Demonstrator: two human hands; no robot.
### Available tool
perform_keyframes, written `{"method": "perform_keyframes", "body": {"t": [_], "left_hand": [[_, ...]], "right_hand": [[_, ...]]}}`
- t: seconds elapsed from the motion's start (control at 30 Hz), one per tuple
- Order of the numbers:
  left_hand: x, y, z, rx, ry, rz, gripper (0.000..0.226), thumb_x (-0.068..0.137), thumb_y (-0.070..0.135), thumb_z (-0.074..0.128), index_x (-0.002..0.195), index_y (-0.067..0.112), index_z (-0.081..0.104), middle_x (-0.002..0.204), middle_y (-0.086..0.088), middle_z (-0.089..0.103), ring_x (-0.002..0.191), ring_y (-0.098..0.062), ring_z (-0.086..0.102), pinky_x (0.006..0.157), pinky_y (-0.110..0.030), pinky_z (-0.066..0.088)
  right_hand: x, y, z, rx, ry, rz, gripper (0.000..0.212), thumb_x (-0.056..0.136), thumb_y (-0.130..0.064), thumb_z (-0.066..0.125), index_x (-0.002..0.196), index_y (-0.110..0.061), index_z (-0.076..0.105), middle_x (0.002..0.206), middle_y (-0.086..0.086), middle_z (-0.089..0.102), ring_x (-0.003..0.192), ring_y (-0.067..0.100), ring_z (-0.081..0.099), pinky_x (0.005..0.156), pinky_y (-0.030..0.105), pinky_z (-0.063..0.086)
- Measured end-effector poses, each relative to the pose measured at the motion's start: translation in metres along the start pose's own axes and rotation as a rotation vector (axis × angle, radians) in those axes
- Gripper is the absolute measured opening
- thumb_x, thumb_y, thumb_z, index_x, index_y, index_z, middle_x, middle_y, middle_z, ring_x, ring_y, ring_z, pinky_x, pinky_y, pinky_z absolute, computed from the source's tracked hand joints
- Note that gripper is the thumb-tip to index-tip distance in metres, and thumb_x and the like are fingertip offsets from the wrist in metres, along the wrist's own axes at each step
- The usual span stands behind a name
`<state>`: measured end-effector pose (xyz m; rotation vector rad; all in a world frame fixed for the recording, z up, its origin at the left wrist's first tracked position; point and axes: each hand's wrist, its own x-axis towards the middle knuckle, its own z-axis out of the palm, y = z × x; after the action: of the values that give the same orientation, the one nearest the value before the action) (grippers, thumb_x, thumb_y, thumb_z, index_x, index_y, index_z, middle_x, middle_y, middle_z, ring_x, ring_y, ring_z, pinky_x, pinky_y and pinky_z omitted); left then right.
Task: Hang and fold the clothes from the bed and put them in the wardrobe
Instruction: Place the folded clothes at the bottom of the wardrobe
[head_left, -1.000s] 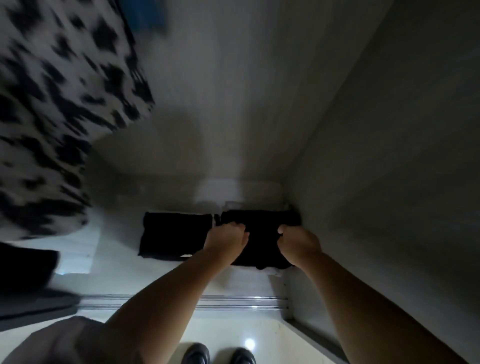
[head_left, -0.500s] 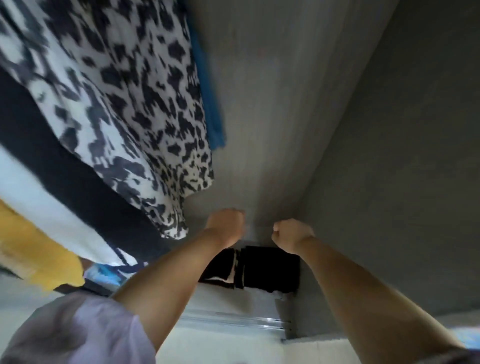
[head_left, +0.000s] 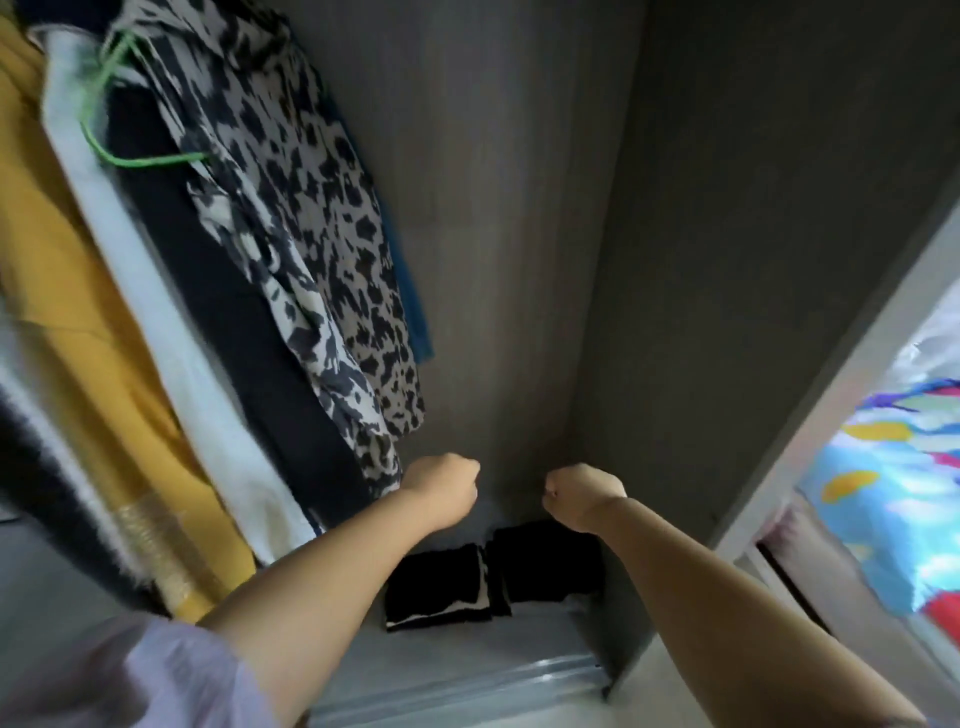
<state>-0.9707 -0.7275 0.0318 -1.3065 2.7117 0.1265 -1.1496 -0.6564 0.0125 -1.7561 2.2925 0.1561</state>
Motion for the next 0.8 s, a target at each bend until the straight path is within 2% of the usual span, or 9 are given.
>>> {"method": "perform_keyframes", "body": {"t": [0.2, 0.37, 0.47, 0.57, 0.7, 0.8], "left_hand": [[-0.037, 0.041, -0.011, 0.039, -0.013, 0.17, 0.022, 0.097, 0.014, 0.037, 0.102, 0.016, 0.058, 0.108, -0.006, 0.063, 0.096, -0.029, 0.059, 0.068, -0.031, 0.039], [-0.056, 0.126, -0.006, 0.018, -0.021, 0.369, 0.022, 0.093, 0.011, 0.036, 0.097, 0.016, 0.057, 0.102, -0.004, 0.065, 0.09, -0.027, 0.06, 0.071, -0.032, 0.045], [-0.067, 0.188, -0.003, 0.023, -0.022, 0.495, 0.024, 0.093, 0.015, 0.036, 0.102, 0.016, 0.058, 0.109, -0.007, 0.064, 0.098, -0.031, 0.06, 0.075, -0.033, 0.044], [-0.083, 0.26, 0.004, 0.024, -0.026, 0.617, 0.021, 0.093, 0.02, 0.037, 0.1, 0.015, 0.057, 0.115, -0.009, 0.063, 0.104, -0.033, 0.059, 0.074, -0.033, 0.04], [-0.113, 0.366, 0.016, 0.024, -0.037, 0.773, 0.024, 0.093, 0.023, 0.04, 0.106, 0.017, 0.059, 0.119, -0.009, 0.062, 0.109, -0.032, 0.058, 0.08, -0.033, 0.044], [-0.146, 0.449, 0.028, 0.027, -0.067, 0.87, 0.024, 0.093, 0.022, 0.039, 0.105, 0.016, 0.059, 0.117, -0.008, 0.063, 0.108, -0.03, 0.058, 0.074, -0.032, 0.04]], "right_hand": [[-0.094, 0.014, 0.017, 0.05, 0.016, 0.175, 0.035, 0.092, -0.028, 0.039, 0.114, -0.016, 0.064, 0.118, 0.009, 0.064, 0.106, 0.031, 0.062, 0.074, 0.03, 0.043], [-0.178, 0.072, 0.026, 0.078, -0.003, 0.401, 0.034, 0.094, -0.029, 0.043, 0.118, -0.016, 0.063, 0.121, 0.009, 0.063, 0.111, 0.031, 0.06, 0.085, 0.035, 0.049], [-0.237, 0.109, 0.034, 0.144, 0.002, 0.557, 0.033, 0.092, -0.032, 0.049, 0.119, -0.018, 0.062, 0.118, 0.006, 0.064, 0.107, 0.028, 0.062, 0.081, 0.03, 0.046], [-0.306, 0.151, 0.046, 0.178, 0.022, 0.666, 0.032, 0.093, -0.027, 0.042, 0.115, -0.015, 0.062, 0.119, 0.008, 0.063, 0.108, 0.029, 0.061, 0.082, 0.031, 0.046], [-0.403, 0.211, 0.068, 0.231, 0.02, 0.796, 0.032, 0.094, -0.026, 0.039, 0.112, -0.013, 0.063, 0.117, 0.009, 0.063, 0.105, 0.029, 0.061, 0.077, 0.033, 0.045], [-0.481, 0.258, 0.088, 0.247, -0.047, 0.871, 0.029, 0.098, -0.024, 0.042, 0.118, -0.013, 0.06, 0.119, 0.007, 0.063, 0.106, 0.029, 0.06, 0.077, 0.037, 0.049]]}}
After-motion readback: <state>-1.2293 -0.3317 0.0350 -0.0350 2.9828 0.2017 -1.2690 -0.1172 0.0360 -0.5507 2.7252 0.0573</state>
